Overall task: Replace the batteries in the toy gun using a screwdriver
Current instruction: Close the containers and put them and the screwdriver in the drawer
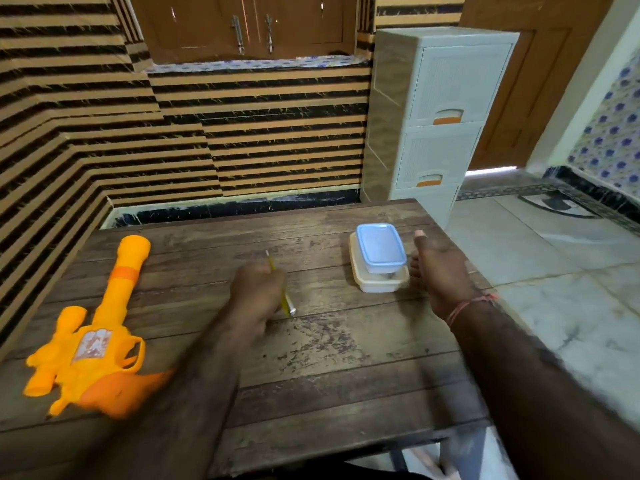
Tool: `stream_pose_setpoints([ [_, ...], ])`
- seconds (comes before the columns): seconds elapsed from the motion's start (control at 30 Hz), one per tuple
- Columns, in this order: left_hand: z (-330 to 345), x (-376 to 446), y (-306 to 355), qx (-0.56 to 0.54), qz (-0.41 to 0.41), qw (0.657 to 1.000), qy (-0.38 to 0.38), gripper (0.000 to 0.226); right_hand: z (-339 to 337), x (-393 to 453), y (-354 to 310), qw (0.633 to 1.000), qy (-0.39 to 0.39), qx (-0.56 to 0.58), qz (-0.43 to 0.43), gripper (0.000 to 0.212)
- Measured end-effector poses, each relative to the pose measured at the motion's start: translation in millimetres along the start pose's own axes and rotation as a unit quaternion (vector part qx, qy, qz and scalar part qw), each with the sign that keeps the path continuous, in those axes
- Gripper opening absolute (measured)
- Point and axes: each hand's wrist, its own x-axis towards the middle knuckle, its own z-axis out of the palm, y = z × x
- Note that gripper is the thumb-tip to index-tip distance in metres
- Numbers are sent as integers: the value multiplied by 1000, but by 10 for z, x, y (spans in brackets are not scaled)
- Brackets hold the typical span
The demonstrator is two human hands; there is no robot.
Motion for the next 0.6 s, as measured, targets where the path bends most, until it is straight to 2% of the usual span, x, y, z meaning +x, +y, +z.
stream_pose_setpoints([
  [0.1, 352, 49, 283, -156, -82, 983, -52, 16, 55, 8, -56, 999, -47, 0, -26, 29],
  [0.17, 576, 103, 395, -178, -94, 977, -66, 17, 77, 21, -89, 997, -67, 6, -38, 27],
  [0.3, 931, 202, 454, -153, -83, 981, -87, 13, 108, 131, -72, 996, -76, -17, -46, 30],
  [0.4, 1045, 298, 412, -120, -49, 989, -65, 12, 124, 178, -43, 996, -79, -13, -40, 24],
  [0.47, 1093, 370, 360, -92, -26, 994, -52, 22, 126, 193, -26, 997, -76, -18, -30, 25],
  [0.6, 1122, 379, 368, -93, -24, 994, -47, 21, 186, 176, -1, 996, -63, -50, -44, 25],
])
